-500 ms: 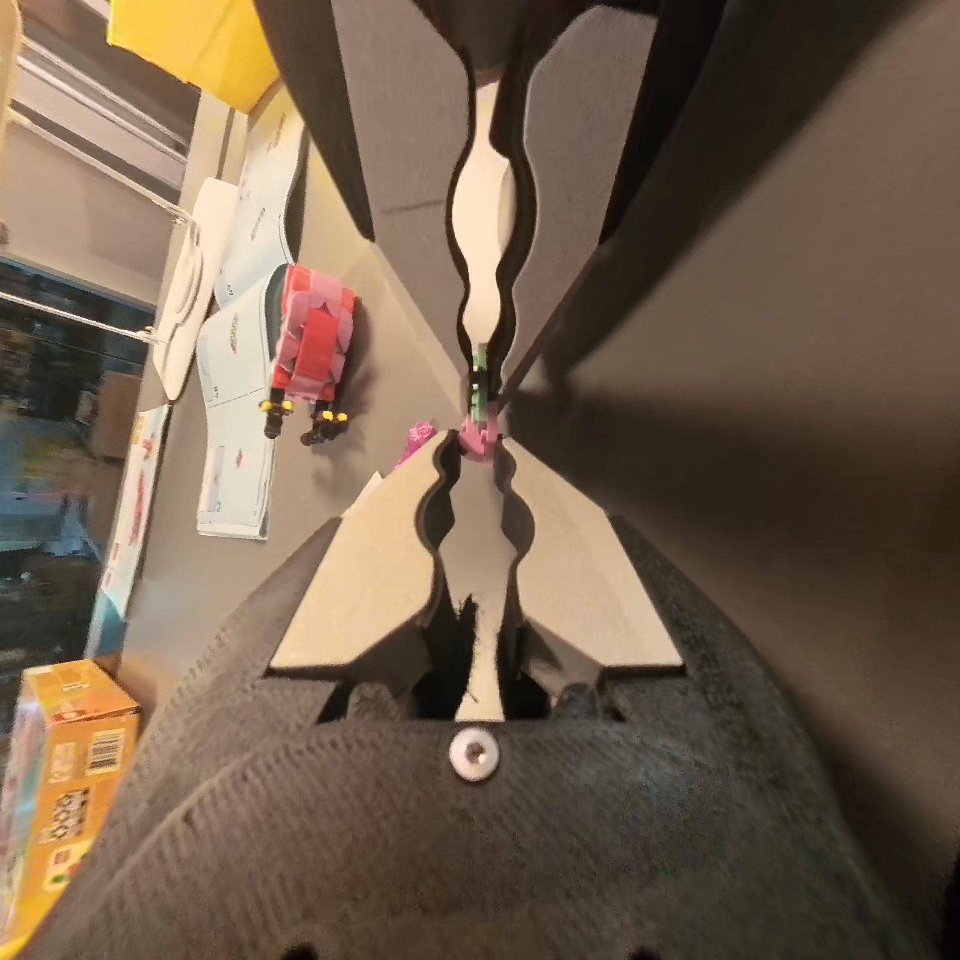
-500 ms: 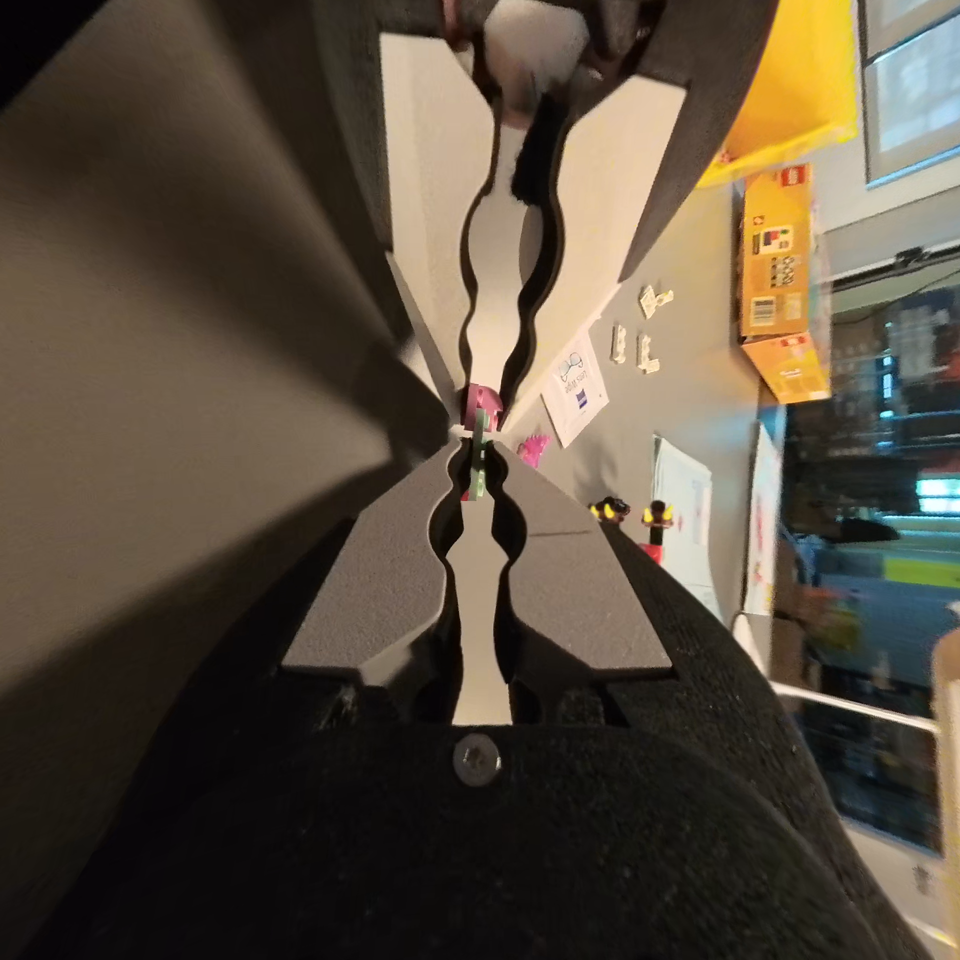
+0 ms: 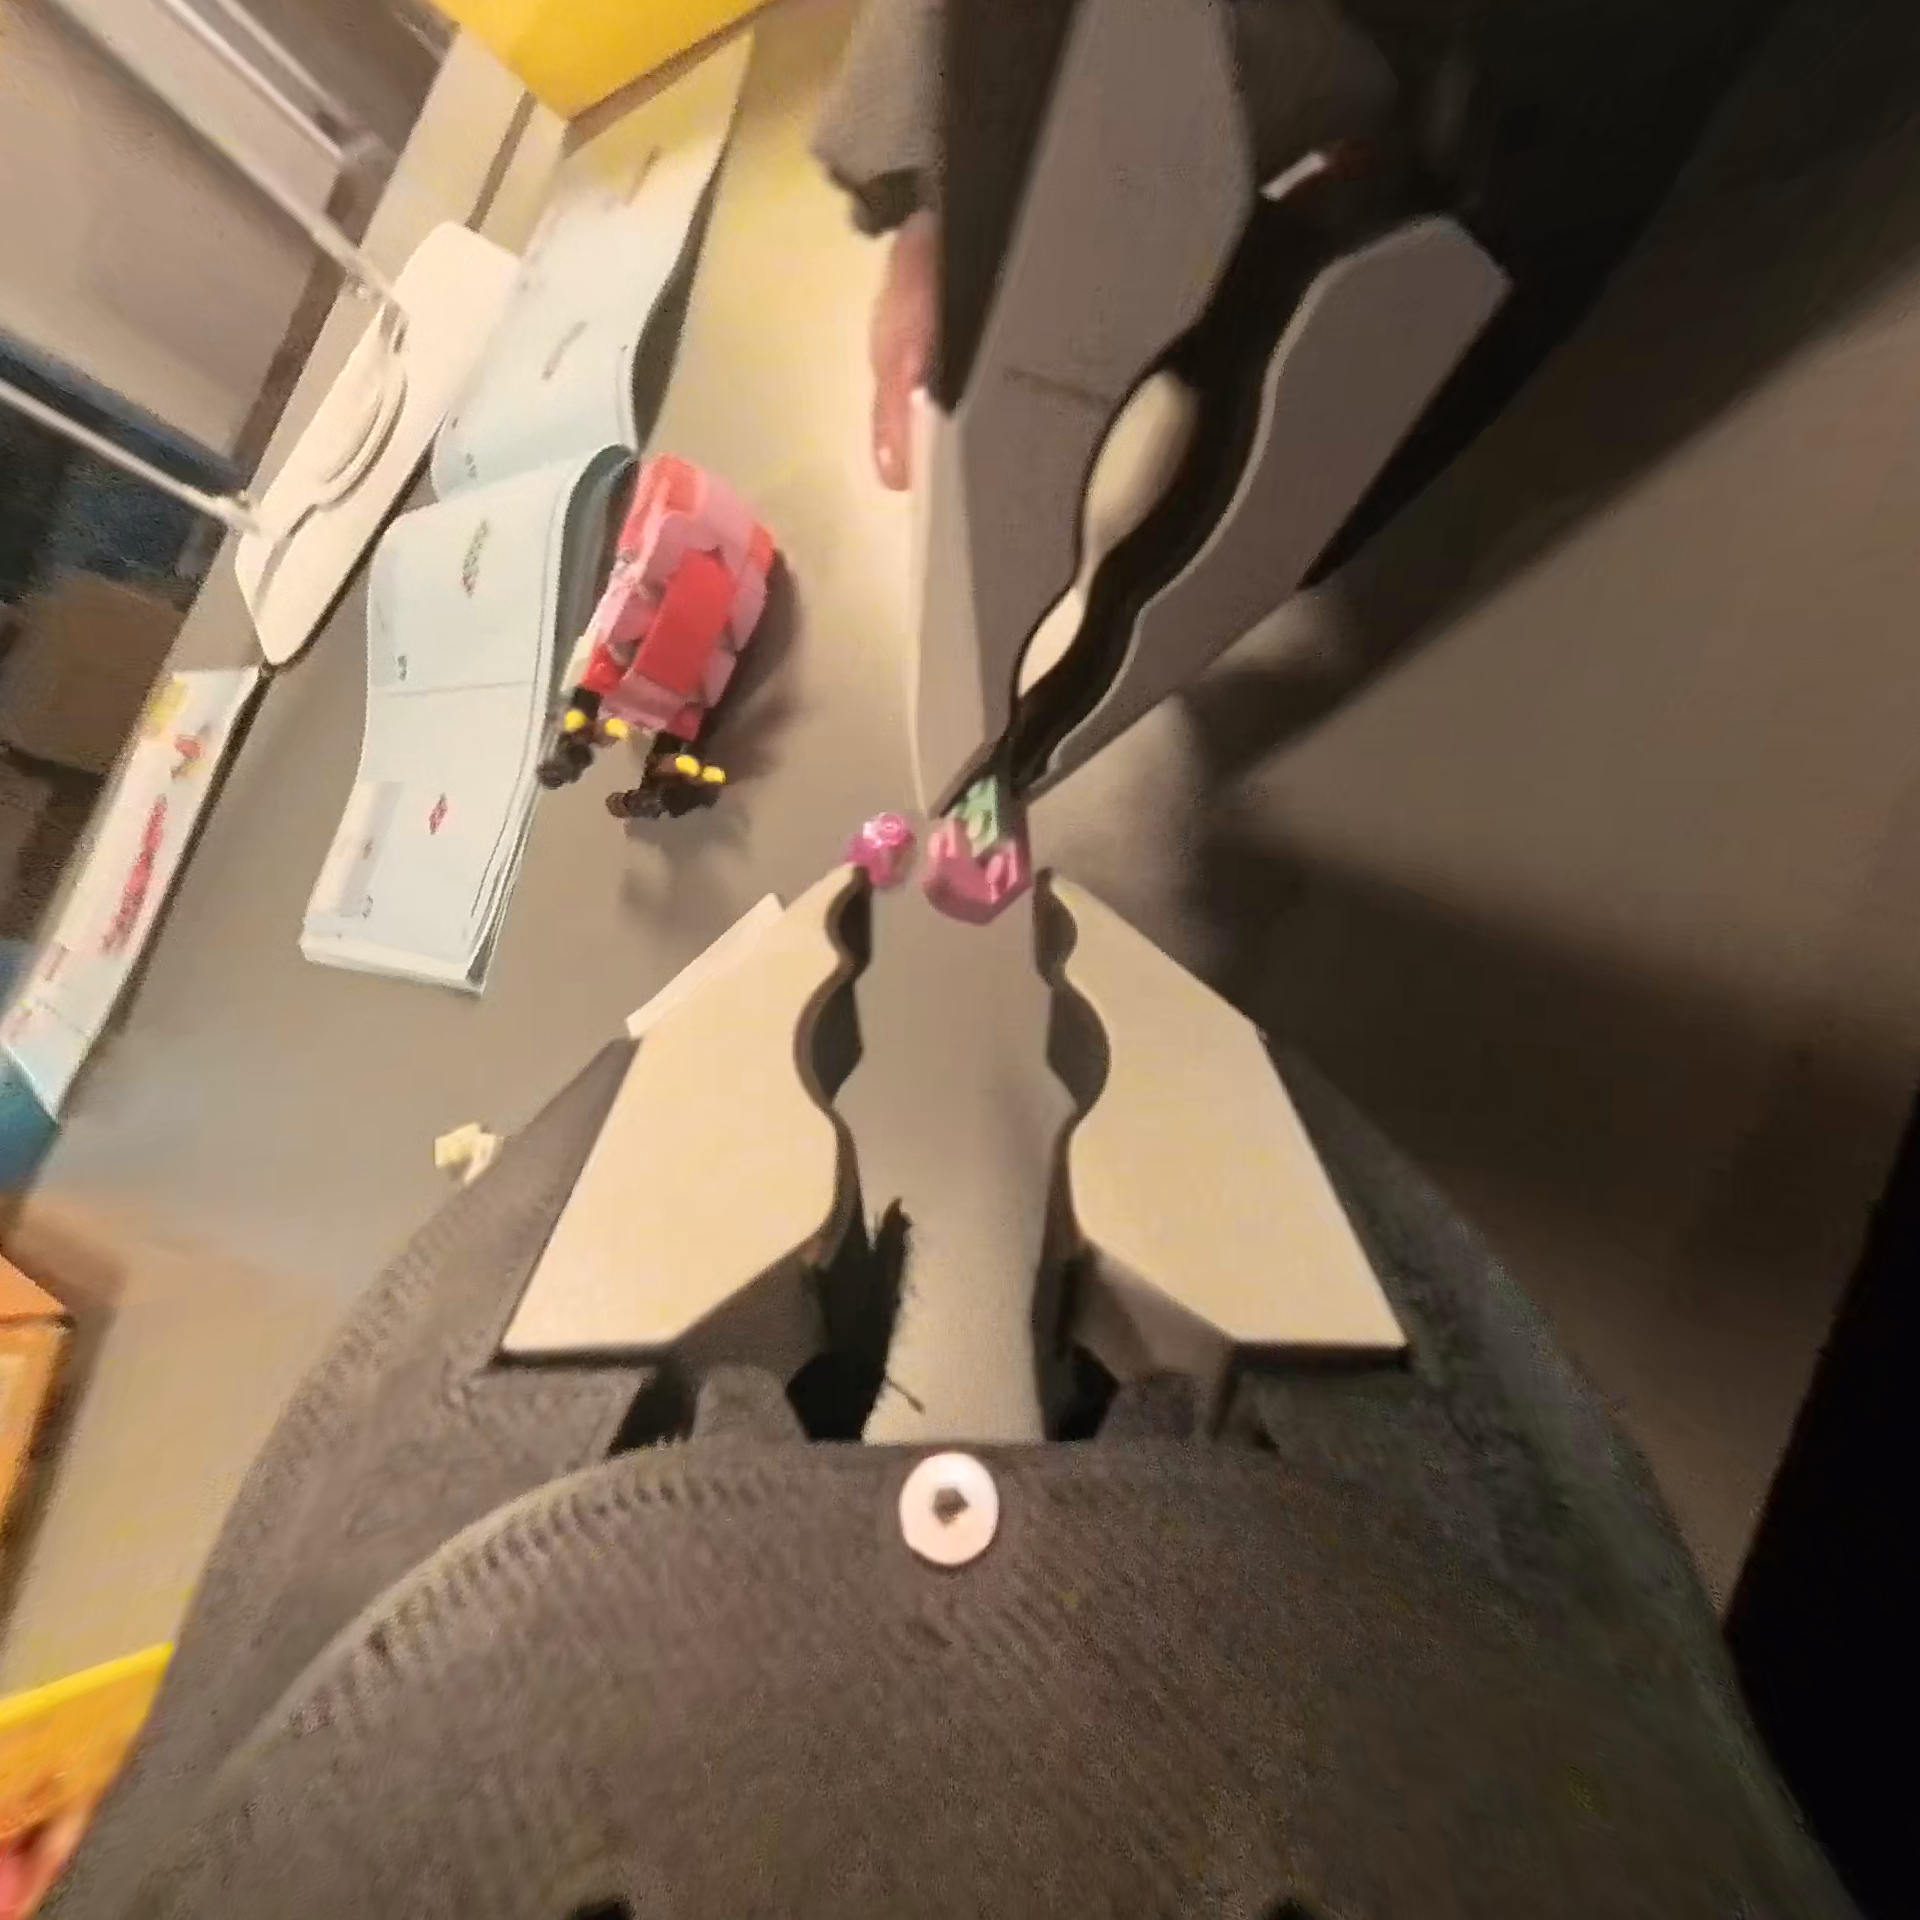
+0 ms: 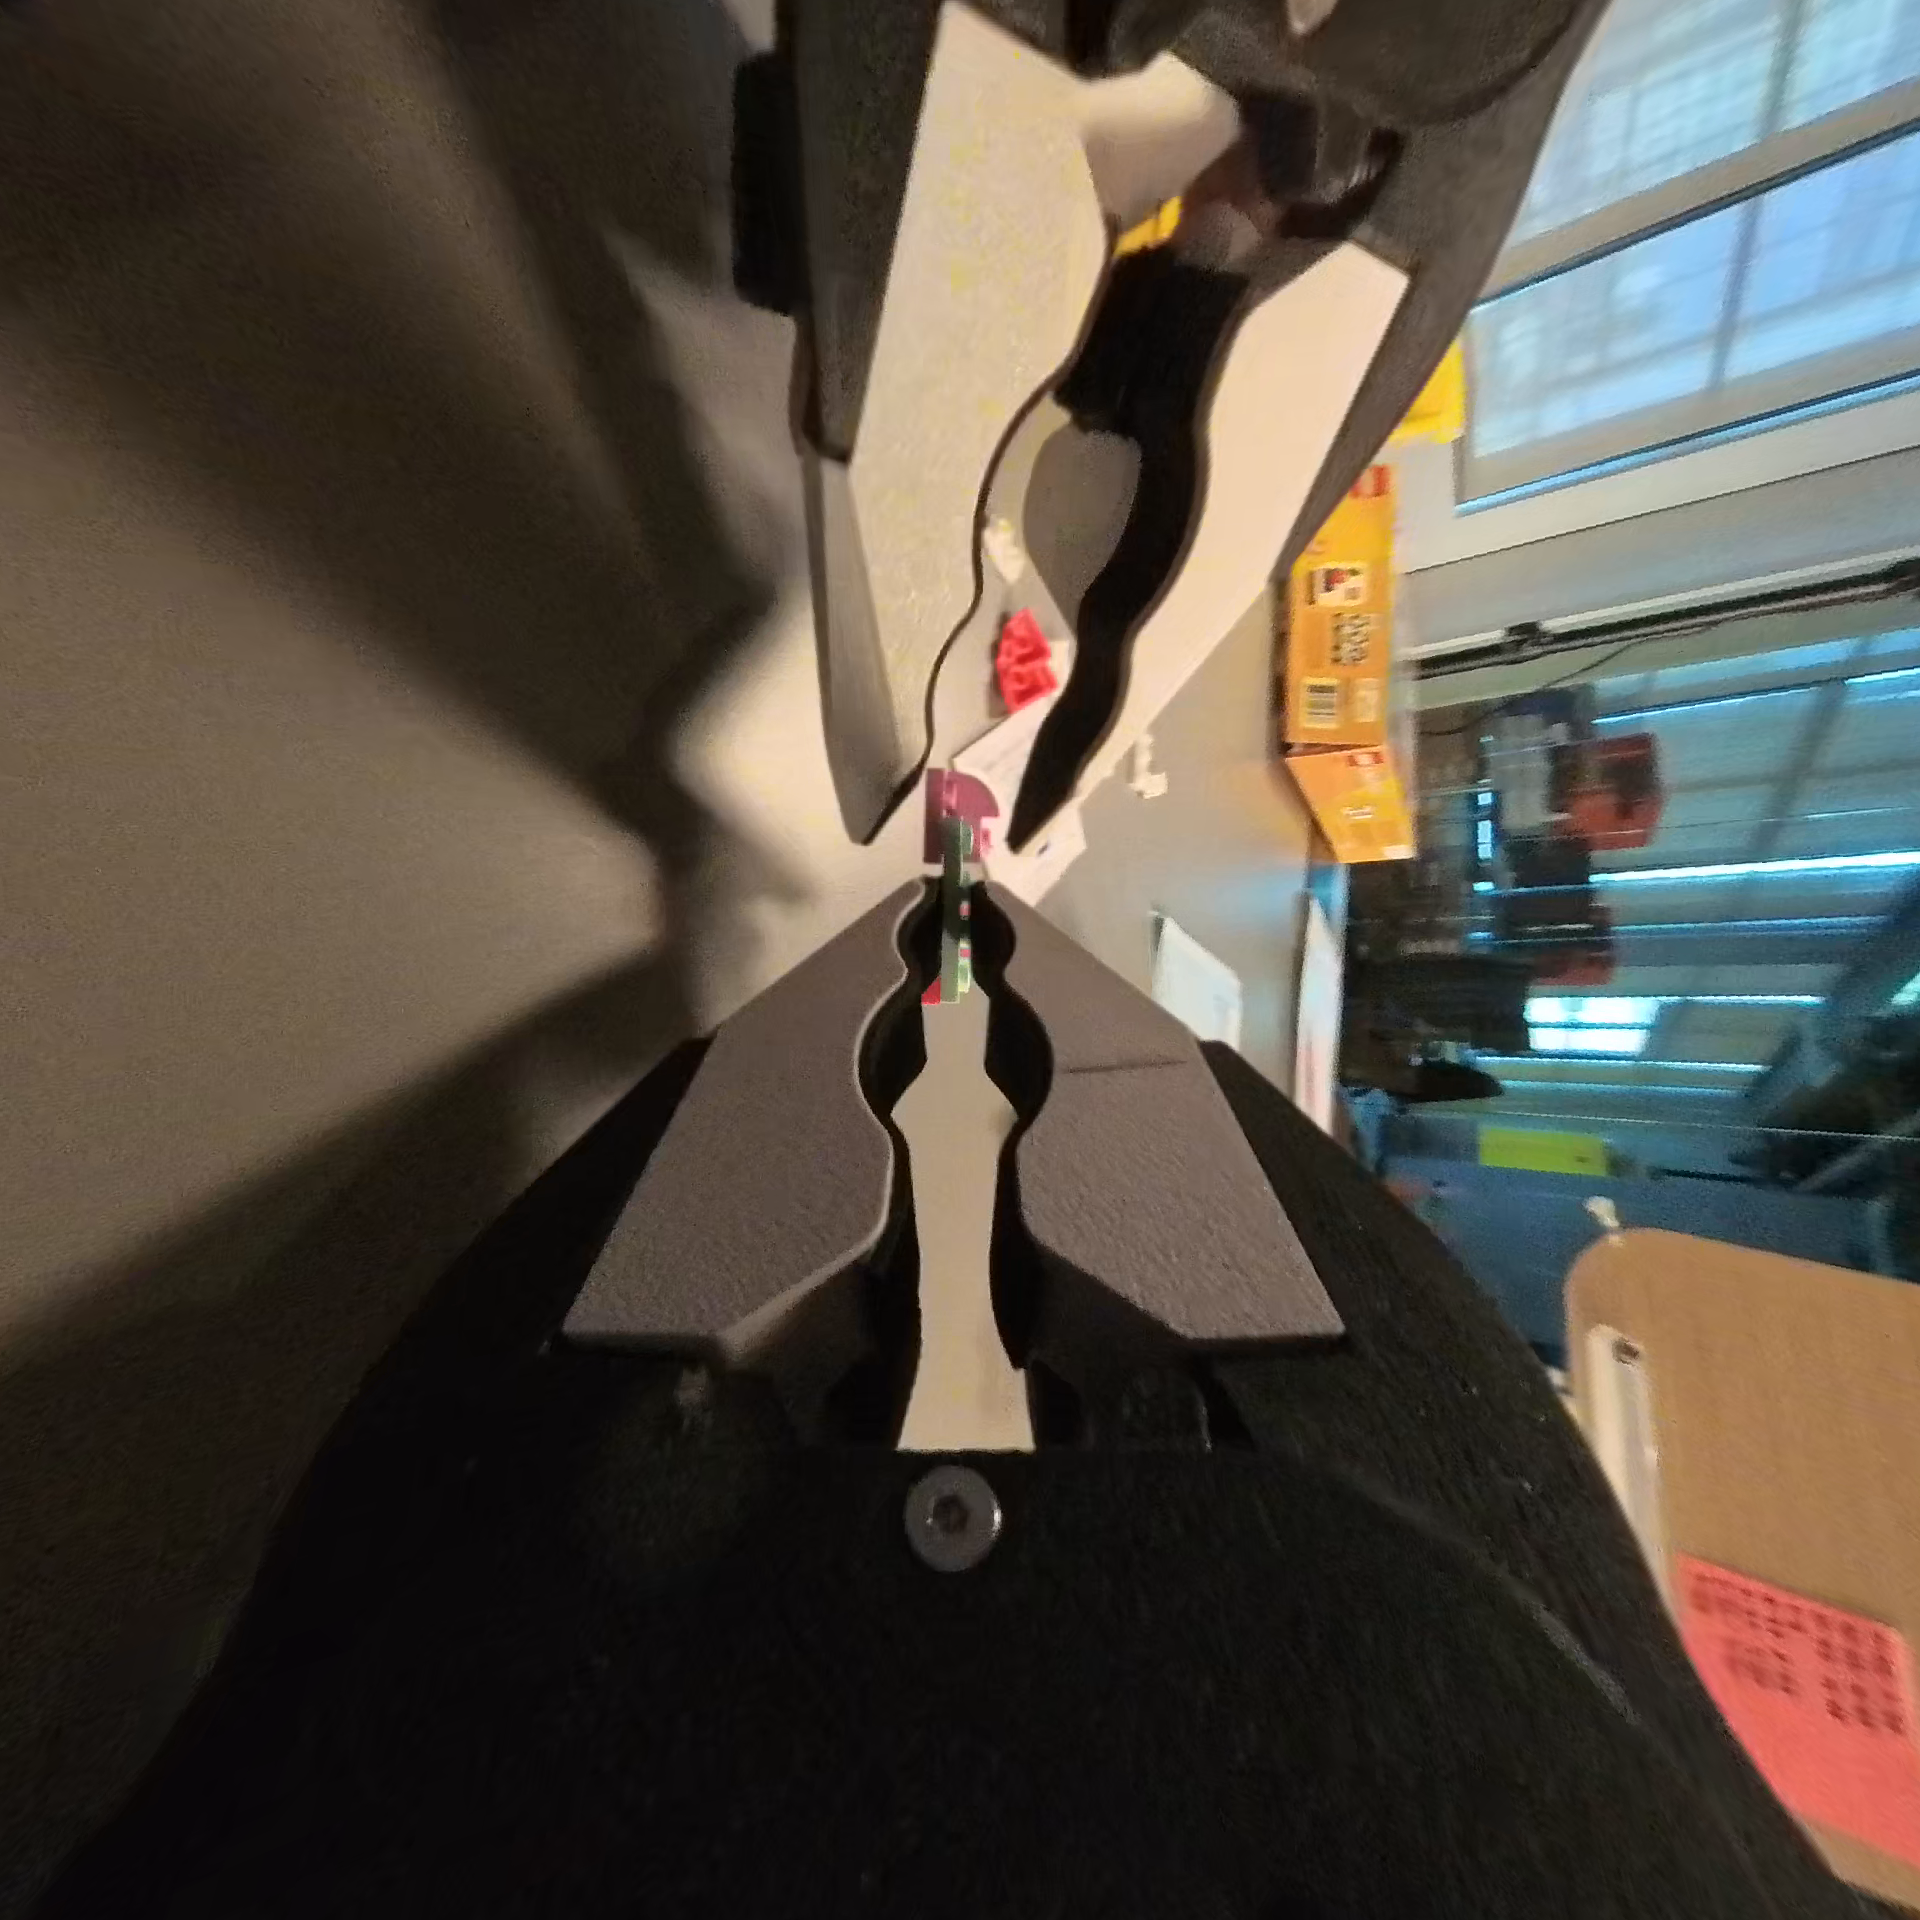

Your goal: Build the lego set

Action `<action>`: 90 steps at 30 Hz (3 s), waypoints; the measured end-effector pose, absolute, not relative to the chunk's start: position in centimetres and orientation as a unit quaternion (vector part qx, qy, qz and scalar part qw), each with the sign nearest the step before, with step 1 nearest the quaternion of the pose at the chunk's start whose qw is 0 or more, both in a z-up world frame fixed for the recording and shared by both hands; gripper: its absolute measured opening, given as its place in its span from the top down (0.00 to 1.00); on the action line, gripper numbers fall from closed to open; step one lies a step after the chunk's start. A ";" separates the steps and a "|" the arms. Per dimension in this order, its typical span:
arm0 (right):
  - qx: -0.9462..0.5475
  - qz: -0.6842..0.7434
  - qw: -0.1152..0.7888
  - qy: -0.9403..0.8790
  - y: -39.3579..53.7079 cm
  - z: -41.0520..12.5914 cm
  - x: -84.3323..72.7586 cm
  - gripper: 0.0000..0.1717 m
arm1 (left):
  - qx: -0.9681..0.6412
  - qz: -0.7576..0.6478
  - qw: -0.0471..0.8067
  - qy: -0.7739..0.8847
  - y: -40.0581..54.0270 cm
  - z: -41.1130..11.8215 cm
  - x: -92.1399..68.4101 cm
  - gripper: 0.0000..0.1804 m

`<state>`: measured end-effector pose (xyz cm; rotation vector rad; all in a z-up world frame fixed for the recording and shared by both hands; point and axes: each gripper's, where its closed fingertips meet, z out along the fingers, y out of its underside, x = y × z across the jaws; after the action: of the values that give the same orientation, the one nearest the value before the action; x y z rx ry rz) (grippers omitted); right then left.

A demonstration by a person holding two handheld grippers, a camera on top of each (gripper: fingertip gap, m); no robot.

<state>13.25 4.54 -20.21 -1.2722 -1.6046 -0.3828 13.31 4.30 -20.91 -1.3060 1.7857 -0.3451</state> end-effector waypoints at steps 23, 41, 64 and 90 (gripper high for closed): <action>-0.535 -0.168 0.554 -0.615 6.1 -18.4 15.2 0.77 | -0.666 -0.426 0.324 0.520 4.3 -18.1 13.5 0.91; -0.562 -0.084 0.499 -0.654 4.7 -20.9 15.9 0.76 | -0.651 -0.294 0.308 0.629 3.8 -22.0 12.4 0.91; -0.668 0.165 0.503 -0.523 4.5 -19.5 15.6 0.79 | -0.633 -0.277 0.307 0.654 4.0 -22.5 10.6 0.75; -0.624 -0.155 0.714 -0.277 11.9 -13.0 25.2 0.90 | -0.816 -0.131 0.312 0.469 28.2 -13.5 -11.8 0.90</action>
<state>25.19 11.93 -13.04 -1.3817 -0.6131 -0.3427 -11.84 28.16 -13.52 -2.1525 1.2364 -0.3452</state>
